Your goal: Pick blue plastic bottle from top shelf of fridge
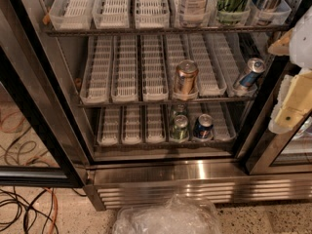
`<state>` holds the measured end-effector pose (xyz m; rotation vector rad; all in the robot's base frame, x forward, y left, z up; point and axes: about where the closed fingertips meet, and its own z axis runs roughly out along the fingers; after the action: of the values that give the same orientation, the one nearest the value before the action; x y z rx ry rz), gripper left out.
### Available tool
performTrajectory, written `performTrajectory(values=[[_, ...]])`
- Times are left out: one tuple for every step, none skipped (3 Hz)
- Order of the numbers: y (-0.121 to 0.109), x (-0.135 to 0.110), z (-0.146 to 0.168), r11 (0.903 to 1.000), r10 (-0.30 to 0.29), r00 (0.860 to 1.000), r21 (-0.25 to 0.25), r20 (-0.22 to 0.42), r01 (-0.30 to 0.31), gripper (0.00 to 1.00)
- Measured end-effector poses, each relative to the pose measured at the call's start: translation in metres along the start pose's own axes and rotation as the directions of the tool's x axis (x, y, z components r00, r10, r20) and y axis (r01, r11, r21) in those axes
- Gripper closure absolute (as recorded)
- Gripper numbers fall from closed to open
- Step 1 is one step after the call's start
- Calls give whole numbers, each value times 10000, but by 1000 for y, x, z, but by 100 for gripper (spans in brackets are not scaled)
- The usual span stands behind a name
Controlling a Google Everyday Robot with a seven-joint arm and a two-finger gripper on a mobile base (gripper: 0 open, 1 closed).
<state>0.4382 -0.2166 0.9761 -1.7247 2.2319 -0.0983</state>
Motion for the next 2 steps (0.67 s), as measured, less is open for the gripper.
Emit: performTrajectory(values=[[0, 0, 0, 10000, 0, 10000, 1, 1, 0, 0], [1, -3, 0, 9998, 181, 9978, 50, 636, -184, 0]])
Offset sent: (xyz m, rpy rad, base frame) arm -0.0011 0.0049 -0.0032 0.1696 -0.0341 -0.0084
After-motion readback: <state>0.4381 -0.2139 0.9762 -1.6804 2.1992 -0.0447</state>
